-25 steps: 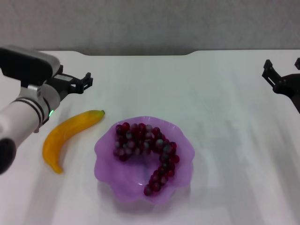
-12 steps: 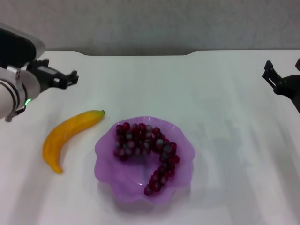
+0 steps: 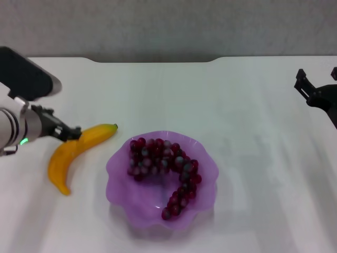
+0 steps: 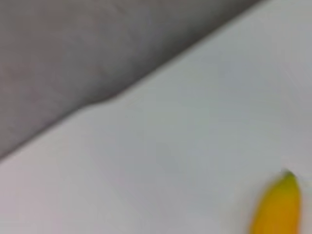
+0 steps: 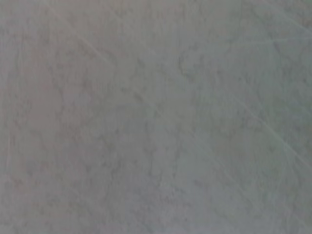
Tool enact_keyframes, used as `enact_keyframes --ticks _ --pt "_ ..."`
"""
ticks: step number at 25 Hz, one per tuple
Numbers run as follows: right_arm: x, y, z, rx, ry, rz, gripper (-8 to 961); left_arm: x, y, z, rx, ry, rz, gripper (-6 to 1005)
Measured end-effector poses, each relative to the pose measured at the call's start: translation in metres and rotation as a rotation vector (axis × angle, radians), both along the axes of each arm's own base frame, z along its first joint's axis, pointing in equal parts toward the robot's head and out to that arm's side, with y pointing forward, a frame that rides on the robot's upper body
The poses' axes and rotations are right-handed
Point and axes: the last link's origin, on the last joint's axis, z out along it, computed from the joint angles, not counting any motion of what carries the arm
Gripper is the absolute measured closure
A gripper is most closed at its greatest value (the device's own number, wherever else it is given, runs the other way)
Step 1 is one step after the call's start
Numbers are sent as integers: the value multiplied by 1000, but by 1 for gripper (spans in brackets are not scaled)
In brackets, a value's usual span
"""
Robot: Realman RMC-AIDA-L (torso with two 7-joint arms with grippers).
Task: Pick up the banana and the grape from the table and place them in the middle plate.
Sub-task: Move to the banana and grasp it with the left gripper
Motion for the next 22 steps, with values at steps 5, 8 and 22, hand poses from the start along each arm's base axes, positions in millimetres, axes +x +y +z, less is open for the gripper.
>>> enact_keyframes --ticks 5,8,22 --pt "1 0 0 0 0 -1 70 0 -11 -14 -105 25 26 134" --pt "0 0 0 -1 0 1 70 -1 -13 -17 -122 30 34 134" --pt "-5 1 -3 -8 1 14 71 -12 -5 -26 -97 51 34 141"
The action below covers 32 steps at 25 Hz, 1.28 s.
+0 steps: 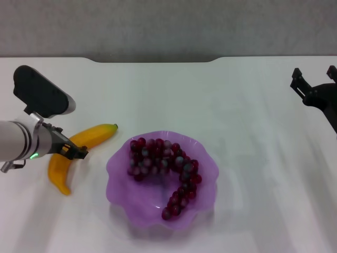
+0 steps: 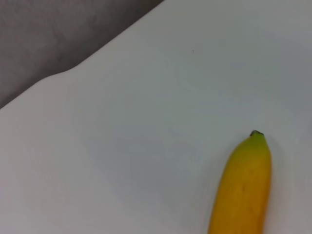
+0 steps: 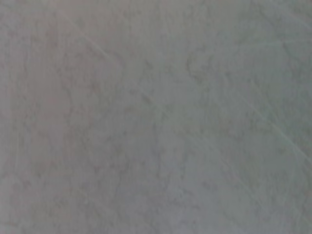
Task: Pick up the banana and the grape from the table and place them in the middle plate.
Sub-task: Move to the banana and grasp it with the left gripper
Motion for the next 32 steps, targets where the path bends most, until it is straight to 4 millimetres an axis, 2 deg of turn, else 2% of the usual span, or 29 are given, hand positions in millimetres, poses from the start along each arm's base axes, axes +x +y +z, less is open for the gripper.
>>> enact_keyframes --ticks 15,32 --pt "-1 0 0 -1 1 3 71 -1 -1 -9 -30 14 10 147" --pt "-3 0 -2 -7 0 10 71 -2 2 -8 -21 11 30 312"
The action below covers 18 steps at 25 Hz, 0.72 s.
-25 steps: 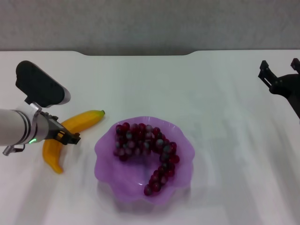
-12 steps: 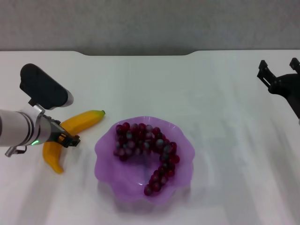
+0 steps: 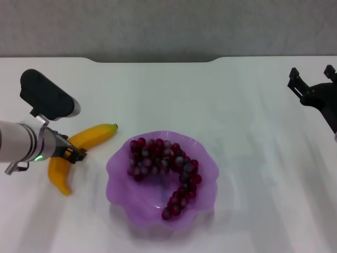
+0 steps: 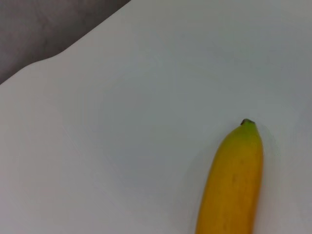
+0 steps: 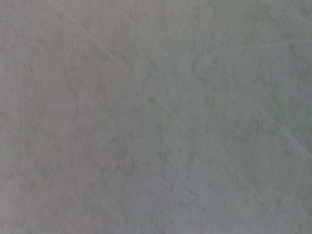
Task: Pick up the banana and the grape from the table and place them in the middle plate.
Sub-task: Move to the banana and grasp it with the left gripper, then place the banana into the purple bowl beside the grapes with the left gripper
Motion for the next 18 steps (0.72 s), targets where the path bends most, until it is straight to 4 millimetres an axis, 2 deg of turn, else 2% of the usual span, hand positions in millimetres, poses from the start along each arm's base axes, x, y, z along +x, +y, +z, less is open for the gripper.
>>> enact_keyframes --ticks 5,10,18 --pt "0 0 0 0 1 -1 71 0 2 1 7 23 3 435" --pt "1 0 0 -1 0 -3 71 2 6 5 49 31 14 486" --pt "5 -3 0 -2 -4 -14 72 25 17 17 106 -24 -5 516"
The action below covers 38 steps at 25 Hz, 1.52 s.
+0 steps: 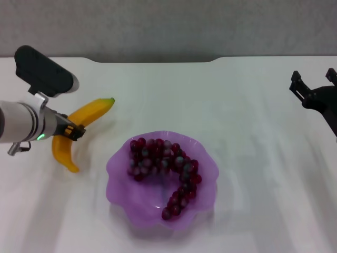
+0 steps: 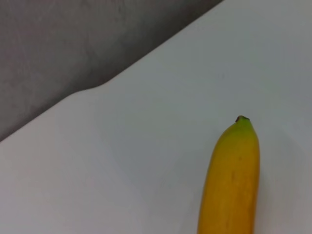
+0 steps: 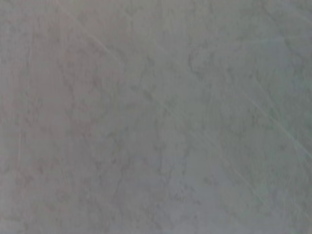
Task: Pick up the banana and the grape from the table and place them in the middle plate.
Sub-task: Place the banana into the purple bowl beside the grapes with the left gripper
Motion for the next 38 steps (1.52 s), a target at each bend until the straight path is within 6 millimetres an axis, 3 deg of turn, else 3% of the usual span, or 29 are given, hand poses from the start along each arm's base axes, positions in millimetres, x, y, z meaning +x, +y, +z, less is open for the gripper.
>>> enact_keyframes --ticks 6,16,23,26,38 --pt "1 0 0 0 -2 -3 72 22 -3 11 -1 -39 3 516" --pt "2 -1 0 -3 -5 -5 72 54 -33 31 -35 -62 -25 516" --pt "6 -1 -2 -18 -10 -24 72 90 -65 18 -94 -60 -108 516" --pt "6 -2 -3 -19 -10 -25 72 108 -83 4 -143 -69 -167 516" --pt "3 -1 -3 -18 -6 -19 72 115 -84 -31 -181 -128 -195 516"
